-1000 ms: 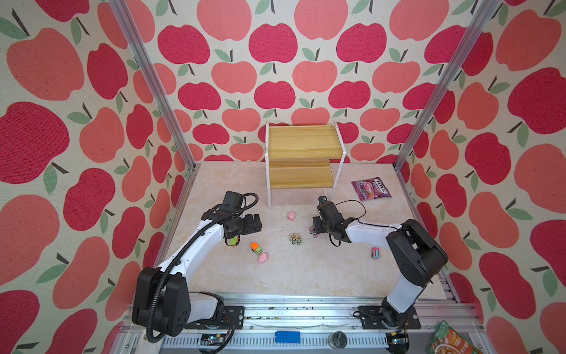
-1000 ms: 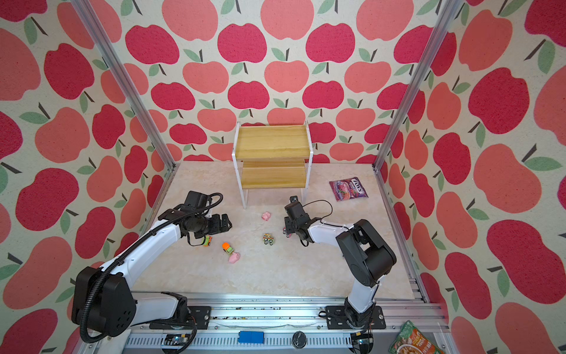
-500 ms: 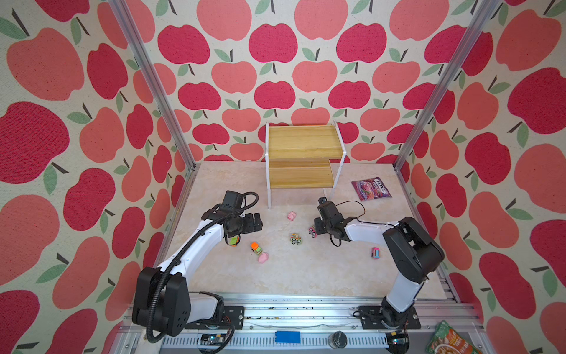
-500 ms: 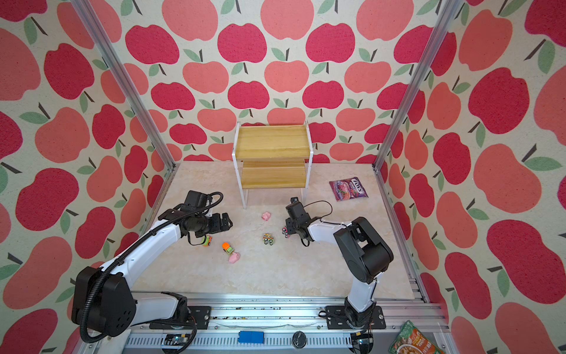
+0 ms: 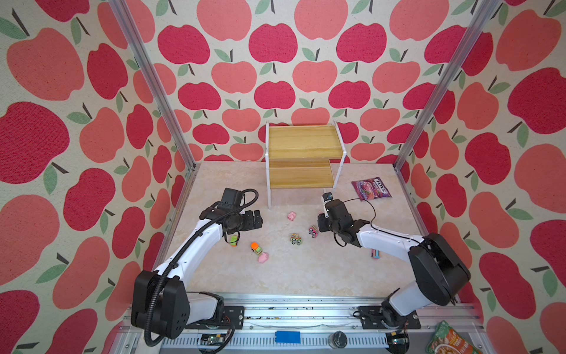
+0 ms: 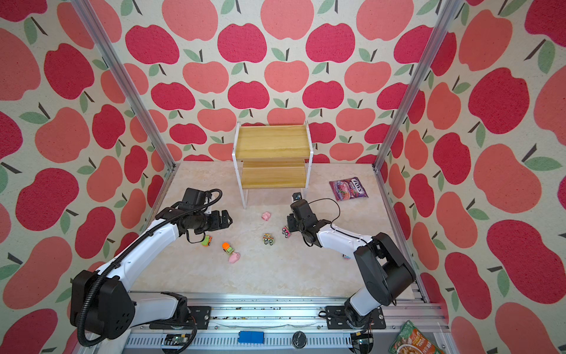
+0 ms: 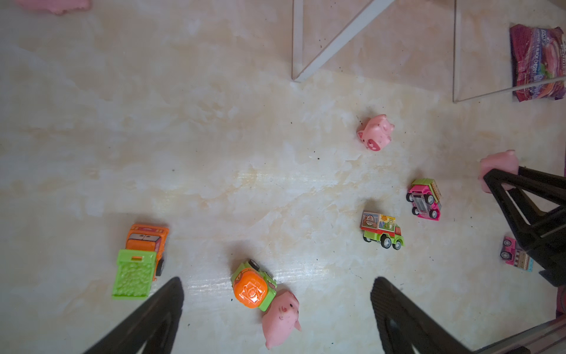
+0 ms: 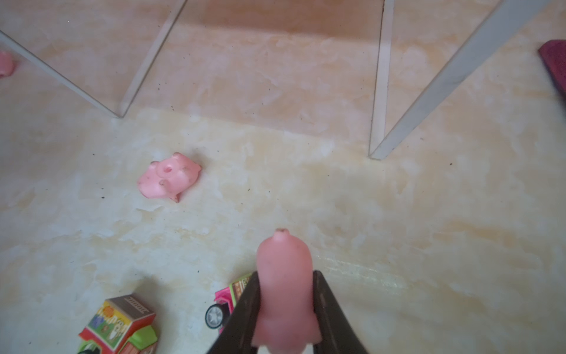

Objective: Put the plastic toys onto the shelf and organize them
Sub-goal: 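Lift the pink pig with the right gripper onto the lower shelf tier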

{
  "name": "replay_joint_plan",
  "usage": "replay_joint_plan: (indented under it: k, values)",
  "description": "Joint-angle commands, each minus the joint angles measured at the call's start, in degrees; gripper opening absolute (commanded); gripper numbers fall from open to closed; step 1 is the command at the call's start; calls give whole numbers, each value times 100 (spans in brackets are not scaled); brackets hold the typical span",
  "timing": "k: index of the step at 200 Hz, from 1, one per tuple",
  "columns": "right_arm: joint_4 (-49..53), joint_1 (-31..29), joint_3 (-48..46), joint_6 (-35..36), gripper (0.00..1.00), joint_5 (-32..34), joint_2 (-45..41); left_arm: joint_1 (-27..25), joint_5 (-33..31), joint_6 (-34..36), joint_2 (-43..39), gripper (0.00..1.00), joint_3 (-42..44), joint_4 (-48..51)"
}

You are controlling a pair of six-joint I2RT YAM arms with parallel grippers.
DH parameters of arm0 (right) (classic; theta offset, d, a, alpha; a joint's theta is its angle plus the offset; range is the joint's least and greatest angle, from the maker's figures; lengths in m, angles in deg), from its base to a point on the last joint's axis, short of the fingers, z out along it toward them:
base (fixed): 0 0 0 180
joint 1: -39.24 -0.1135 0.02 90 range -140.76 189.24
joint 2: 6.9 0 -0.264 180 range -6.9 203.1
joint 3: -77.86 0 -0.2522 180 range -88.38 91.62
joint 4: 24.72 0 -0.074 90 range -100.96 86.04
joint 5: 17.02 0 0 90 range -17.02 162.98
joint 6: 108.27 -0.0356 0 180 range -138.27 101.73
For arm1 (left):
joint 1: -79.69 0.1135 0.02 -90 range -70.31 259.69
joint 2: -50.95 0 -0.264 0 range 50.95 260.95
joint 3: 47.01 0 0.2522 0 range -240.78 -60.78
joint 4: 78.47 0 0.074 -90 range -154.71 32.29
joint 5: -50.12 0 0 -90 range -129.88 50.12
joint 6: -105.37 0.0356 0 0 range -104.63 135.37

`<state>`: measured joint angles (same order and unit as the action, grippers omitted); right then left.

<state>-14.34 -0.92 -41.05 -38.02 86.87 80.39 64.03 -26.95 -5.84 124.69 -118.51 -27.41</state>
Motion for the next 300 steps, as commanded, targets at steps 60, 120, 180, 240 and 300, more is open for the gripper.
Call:
replay_joint_plan:
  k: [60,120,180,240,300]
  values:
    - [-502,-75,967,432,29,729,-357,527,918,420,-546,99,-385,202]
    - [-1490,41,1279,871,29,1117,355,759,1387,351,-965,98,-99,-150]
    - [-2351,105,1375,1025,29,1541,830,874,1354,276,-1358,98,61,-241]
    - [-2909,174,1507,1061,30,1909,1227,891,1283,312,-1340,98,86,-214]
    - [-3124,269,1610,933,31,1939,1569,930,1322,315,-1310,98,118,-257]
